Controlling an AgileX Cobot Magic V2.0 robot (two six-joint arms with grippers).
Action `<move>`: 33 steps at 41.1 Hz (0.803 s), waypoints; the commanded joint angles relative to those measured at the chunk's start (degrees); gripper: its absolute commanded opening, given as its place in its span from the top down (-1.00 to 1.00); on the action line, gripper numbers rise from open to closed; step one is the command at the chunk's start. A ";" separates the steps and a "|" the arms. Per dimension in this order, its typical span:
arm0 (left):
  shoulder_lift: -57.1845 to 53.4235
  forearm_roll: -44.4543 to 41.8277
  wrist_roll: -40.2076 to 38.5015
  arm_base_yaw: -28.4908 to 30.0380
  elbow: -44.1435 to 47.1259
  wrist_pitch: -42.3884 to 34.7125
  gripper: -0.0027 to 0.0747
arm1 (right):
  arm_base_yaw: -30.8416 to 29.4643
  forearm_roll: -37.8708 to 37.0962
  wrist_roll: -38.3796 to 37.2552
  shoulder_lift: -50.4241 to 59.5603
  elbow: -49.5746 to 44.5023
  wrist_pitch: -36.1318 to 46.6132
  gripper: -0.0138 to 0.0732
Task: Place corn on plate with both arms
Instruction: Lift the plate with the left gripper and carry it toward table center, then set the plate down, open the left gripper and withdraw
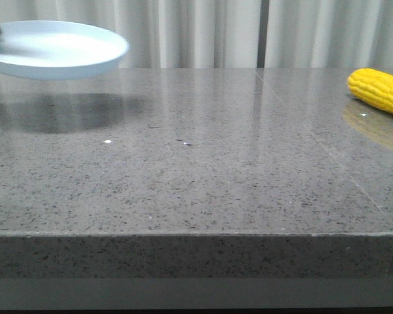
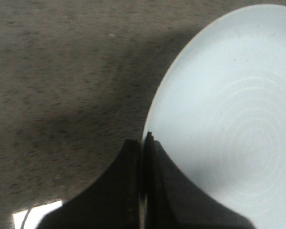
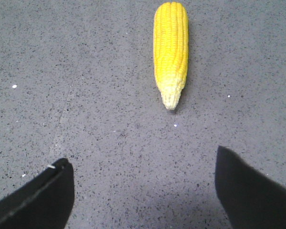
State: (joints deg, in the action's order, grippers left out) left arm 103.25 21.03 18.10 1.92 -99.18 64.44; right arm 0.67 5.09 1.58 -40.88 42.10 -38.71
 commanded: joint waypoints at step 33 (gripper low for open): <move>6.31 4.22 -0.39 -18.55 -1.99 -5.31 0.07 | -0.44 0.37 0.63 -0.28 1.98 4.13 -0.76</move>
State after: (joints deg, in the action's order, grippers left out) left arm 112.73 23.20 18.10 -16.11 -99.32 59.59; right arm 0.67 5.09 1.58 -40.88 42.10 -38.71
